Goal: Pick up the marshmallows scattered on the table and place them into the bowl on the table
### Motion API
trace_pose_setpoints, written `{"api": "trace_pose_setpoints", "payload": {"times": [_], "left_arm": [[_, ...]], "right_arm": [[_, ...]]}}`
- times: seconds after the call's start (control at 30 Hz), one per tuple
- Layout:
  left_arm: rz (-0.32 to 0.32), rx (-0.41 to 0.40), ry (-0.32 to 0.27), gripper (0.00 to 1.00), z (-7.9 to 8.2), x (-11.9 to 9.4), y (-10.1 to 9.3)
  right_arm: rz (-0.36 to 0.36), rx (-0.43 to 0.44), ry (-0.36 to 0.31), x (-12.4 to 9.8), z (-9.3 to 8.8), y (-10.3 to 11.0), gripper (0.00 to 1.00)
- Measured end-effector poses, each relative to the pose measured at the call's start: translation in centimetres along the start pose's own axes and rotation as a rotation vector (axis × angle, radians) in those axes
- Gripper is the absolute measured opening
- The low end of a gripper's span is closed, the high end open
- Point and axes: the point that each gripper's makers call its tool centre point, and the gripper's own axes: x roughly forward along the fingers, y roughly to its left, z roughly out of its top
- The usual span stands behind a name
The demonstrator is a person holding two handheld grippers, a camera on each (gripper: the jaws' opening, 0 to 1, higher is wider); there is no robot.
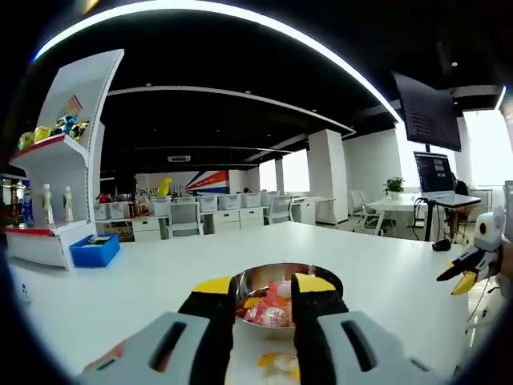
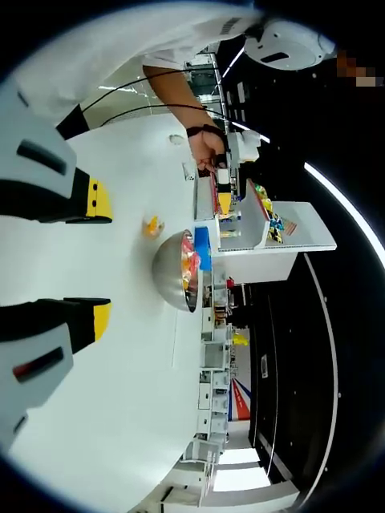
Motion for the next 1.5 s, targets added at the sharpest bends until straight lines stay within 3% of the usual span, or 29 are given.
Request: {"api": "trace_pose_setpoints", "payload": {"times": [0.47,0.87,1.5], "left_arm": [[0.023,-0.023,-0.032,0.29,-0.4,-4.8,0.7],[0.054,-0.038,-0.015,0.29,-1.9,-8.2,1.3],[0.033,-0.07,0.089,0.28,-6.8,-11.8,0.9]], "right_arm": [[0.02,-0.009,-0.003,0.5,0.4,0.3,0.37],[0.034,-0.017,0.006,0.6,0.3,0.6,0.37],[0.039,-0.017,-0.003,0.6,0.1,0.2,0.37]]}}
